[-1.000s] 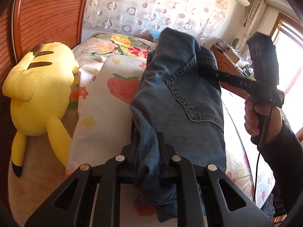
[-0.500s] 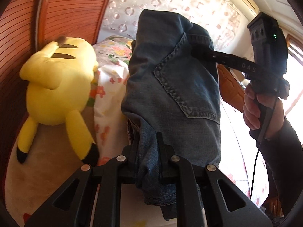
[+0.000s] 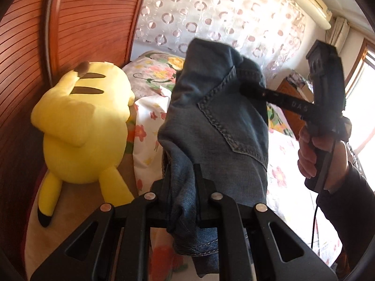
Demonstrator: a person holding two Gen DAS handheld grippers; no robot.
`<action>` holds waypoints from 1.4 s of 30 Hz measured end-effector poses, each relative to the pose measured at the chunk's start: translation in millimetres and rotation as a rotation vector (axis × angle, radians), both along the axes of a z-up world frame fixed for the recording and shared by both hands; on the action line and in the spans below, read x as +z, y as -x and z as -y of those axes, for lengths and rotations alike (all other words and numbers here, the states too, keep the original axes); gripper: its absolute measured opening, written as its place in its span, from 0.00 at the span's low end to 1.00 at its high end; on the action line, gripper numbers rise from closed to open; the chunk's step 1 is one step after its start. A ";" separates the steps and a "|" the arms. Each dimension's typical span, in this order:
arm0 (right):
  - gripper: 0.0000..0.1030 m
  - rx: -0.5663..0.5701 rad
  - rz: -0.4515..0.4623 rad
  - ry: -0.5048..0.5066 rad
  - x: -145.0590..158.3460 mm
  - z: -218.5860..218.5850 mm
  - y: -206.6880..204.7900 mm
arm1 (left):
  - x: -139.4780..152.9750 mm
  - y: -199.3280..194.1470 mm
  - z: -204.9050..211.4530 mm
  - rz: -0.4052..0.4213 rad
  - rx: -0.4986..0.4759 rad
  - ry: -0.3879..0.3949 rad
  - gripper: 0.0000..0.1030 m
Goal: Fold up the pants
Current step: 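Lower the folded jeans beside the plush toy with both grippers and release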
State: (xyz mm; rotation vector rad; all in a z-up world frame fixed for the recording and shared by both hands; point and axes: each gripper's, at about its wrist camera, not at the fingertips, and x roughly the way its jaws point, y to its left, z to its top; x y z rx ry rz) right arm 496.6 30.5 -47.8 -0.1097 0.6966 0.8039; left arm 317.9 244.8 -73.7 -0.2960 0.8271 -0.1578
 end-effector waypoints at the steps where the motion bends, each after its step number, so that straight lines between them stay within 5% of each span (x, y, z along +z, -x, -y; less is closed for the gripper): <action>1: 0.19 -0.016 -0.020 0.007 -8.0 5.2 -5.7 | -1.7 -4.0 1.9 -0.003 -0.002 -0.013 0.15; 7: 0.32 -0.078 -0.093 -0.014 -29.0 27.9 -23.7 | 1.5 -5.3 13.2 0.000 -0.014 -0.060 0.16; 13: 0.43 -0.147 -0.096 -0.029 -9.2 37.7 -26.2 | 6.5 0.7 13.2 0.001 -0.001 -0.068 0.18; 18: 0.43 -0.145 0.031 -0.086 21.4 54.3 4.8 | 27.2 14.6 17.6 0.055 0.011 -0.119 0.18; 22: 0.28 -0.056 0.043 -0.083 26.1 41.9 11.7 | 44.3 24.1 26.0 0.100 -0.008 -0.122 0.18; 25: 0.26 -0.016 0.022 -0.048 17.4 25.7 5.5 | 46.2 26.6 34.9 0.115 -0.031 -0.122 0.18; 34: 0.25 0.014 -0.046 0.089 -2.1 -19.9 -55.0 | -3.2 16.2 18.9 0.003 0.004 -0.162 0.18; 42: 0.25 0.005 -0.059 0.085 -13.8 -28.0 -64.5 | -18.2 12.8 17.2 -0.012 0.008 -0.175 0.18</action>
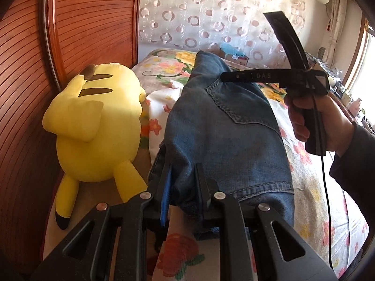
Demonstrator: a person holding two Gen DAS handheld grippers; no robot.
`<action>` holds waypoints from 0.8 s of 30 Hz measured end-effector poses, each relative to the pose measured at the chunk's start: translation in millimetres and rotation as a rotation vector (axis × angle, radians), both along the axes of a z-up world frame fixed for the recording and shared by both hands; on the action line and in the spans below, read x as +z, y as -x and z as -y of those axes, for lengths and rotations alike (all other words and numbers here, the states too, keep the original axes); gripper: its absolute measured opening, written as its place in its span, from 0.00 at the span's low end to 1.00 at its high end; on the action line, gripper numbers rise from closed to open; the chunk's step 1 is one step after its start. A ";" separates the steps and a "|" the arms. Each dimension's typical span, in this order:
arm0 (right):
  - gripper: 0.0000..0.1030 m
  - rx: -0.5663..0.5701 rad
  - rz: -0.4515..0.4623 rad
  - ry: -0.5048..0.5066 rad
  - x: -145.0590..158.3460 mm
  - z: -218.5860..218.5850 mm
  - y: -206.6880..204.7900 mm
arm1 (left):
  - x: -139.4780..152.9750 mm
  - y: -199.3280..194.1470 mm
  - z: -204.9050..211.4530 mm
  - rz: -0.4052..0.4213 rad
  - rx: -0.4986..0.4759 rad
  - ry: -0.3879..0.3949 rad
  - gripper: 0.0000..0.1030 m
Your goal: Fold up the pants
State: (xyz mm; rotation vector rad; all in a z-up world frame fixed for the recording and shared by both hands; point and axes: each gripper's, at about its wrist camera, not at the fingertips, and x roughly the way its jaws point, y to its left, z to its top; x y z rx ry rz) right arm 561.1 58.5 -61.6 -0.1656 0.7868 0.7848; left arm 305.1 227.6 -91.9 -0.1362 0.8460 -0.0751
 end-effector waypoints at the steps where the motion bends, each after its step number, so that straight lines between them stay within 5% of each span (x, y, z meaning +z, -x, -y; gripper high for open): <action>1: 0.25 -0.003 0.004 -0.002 -0.7 0.8 4.1 | 0.1 -0.1 -0.1 0.001 0.000 0.000 0.18; 9: 0.25 -0.052 0.061 -0.033 13.8 24.2 53.3 | 23.0 8.7 6.2 0.038 0.005 -0.036 0.20; 16: 0.25 -0.085 0.108 -0.093 37.3 66.6 108.0 | 51.0 19.4 21.5 0.105 -0.010 -0.067 0.47; 24: 0.25 -0.151 0.158 -0.127 56.8 121.0 165.5 | 72.7 29.0 55.8 0.152 -0.050 -0.086 0.62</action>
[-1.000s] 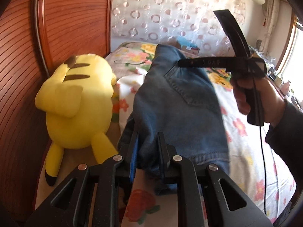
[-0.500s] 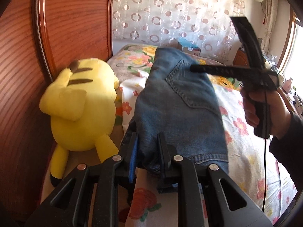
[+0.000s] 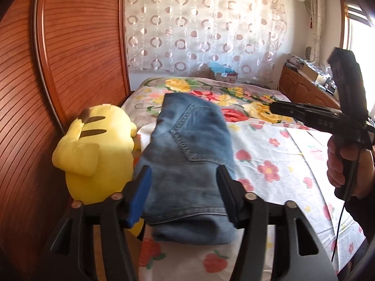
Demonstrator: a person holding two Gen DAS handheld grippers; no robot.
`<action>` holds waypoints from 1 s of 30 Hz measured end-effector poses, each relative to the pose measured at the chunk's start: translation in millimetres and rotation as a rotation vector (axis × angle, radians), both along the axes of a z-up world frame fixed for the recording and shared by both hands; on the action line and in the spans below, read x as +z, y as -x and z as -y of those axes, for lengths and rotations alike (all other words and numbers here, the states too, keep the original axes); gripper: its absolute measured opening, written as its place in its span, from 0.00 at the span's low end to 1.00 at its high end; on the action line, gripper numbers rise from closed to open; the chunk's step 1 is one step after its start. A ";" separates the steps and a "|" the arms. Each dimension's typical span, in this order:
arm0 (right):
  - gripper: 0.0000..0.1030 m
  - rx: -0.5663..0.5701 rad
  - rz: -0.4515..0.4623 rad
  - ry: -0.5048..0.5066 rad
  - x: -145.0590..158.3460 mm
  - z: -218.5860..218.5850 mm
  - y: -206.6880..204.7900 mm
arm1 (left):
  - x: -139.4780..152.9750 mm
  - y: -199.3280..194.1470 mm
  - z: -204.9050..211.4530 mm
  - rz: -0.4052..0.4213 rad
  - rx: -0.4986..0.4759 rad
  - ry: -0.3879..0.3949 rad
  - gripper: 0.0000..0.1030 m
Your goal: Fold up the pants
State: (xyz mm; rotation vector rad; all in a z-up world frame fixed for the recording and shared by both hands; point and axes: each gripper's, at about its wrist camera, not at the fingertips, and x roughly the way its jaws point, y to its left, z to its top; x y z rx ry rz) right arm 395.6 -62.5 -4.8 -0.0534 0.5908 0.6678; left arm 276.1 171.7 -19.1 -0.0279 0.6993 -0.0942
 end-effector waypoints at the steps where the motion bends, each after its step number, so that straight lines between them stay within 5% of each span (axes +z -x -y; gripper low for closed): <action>1: 0.25 -0.010 0.006 -0.001 1.6 7.3 7.1 | 2.4 1.6 5.0 0.008 -0.008 0.004 0.67; 11: 0.30 -0.115 0.054 -0.002 20.6 75.7 91.8 | 29.2 21.4 71.3 0.092 -0.073 -0.029 0.84; 20: 0.51 -0.277 0.112 -0.016 46.7 140.0 183.1 | 53.6 50.7 137.3 0.141 -0.122 -0.034 0.84; 30: 0.53 -0.483 0.193 -0.025 75.3 183.3 307.0 | 56.0 84.5 187.2 0.170 -0.137 -0.036 0.84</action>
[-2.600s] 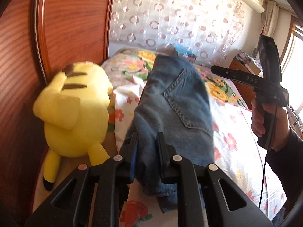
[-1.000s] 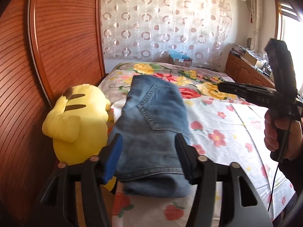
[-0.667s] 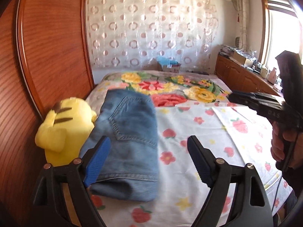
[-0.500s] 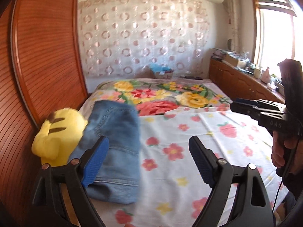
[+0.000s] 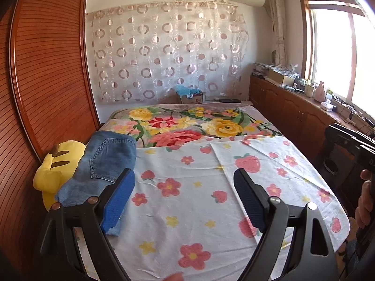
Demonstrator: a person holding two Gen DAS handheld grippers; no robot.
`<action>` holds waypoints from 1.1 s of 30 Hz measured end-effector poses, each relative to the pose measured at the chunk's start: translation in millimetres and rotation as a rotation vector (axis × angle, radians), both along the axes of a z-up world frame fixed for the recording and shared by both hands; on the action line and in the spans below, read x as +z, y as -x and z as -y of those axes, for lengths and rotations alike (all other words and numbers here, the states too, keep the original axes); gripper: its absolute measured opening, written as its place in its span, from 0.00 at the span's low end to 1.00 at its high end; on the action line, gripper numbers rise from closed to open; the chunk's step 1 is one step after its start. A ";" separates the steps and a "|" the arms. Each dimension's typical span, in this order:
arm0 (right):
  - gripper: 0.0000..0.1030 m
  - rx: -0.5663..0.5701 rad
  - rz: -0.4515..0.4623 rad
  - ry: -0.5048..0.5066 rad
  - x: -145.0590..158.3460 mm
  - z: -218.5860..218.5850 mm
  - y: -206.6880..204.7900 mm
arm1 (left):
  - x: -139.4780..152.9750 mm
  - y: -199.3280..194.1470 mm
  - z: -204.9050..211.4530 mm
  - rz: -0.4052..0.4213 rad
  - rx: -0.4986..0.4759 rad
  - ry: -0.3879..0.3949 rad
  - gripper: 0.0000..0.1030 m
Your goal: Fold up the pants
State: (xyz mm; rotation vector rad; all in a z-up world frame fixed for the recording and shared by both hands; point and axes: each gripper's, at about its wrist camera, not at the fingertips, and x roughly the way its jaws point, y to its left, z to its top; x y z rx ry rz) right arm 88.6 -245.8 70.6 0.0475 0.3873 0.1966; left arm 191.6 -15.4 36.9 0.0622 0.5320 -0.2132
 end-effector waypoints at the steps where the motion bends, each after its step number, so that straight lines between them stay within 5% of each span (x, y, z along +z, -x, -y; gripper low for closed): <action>1: 0.53 -0.020 0.006 0.002 2.6 1.2 10.3 | 0.5 3.3 3.2 0.005 -0.006 0.000 0.84; 11: 0.53 -0.143 0.046 0.014 28.0 -3.8 78.7 | 16.3 38.3 23.1 0.059 -0.041 0.015 0.84; 33: 0.53 -0.146 0.033 0.019 1.4 -24.8 42.2 | 22.9 44.9 16.9 0.067 -0.022 0.026 0.84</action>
